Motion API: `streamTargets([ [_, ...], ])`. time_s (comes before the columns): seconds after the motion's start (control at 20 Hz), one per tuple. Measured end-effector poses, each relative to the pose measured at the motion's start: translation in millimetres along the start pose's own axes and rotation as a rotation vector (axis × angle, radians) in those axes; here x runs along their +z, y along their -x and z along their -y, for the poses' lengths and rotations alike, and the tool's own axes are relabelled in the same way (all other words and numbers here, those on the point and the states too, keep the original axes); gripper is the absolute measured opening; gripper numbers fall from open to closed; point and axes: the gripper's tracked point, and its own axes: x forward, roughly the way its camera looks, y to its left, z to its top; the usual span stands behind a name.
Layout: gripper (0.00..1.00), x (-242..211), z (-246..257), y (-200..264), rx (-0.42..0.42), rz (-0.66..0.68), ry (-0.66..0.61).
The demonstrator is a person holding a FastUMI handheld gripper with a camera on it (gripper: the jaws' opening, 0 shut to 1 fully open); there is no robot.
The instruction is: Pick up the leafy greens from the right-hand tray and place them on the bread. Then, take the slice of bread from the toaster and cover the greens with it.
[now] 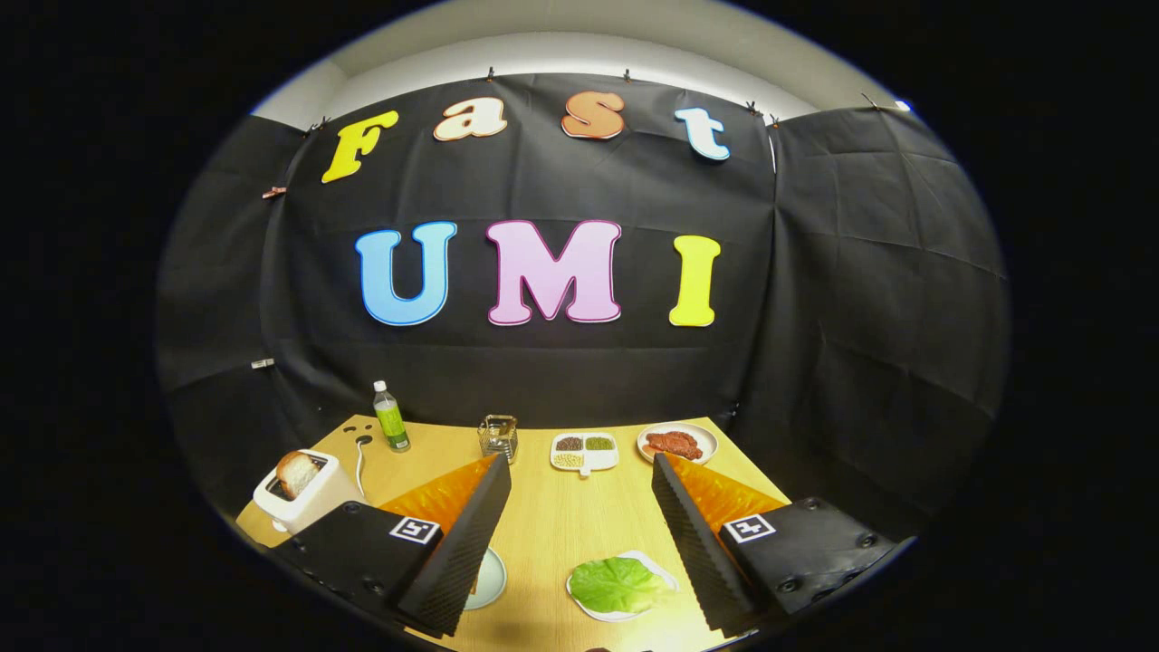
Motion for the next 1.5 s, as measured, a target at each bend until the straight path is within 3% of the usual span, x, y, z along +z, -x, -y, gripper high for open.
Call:
streamTargets([
  [0.65,0.98,-115.3,34.2,-52.8,0.119,-0.286,0.025],
  [1.2,0.98,-260.5,47.2,-81.9,0.296,-0.583,0.139],
  [1.5,0.98,-308.9,57.0,-89.4,0.346,-0.685,0.215],
])
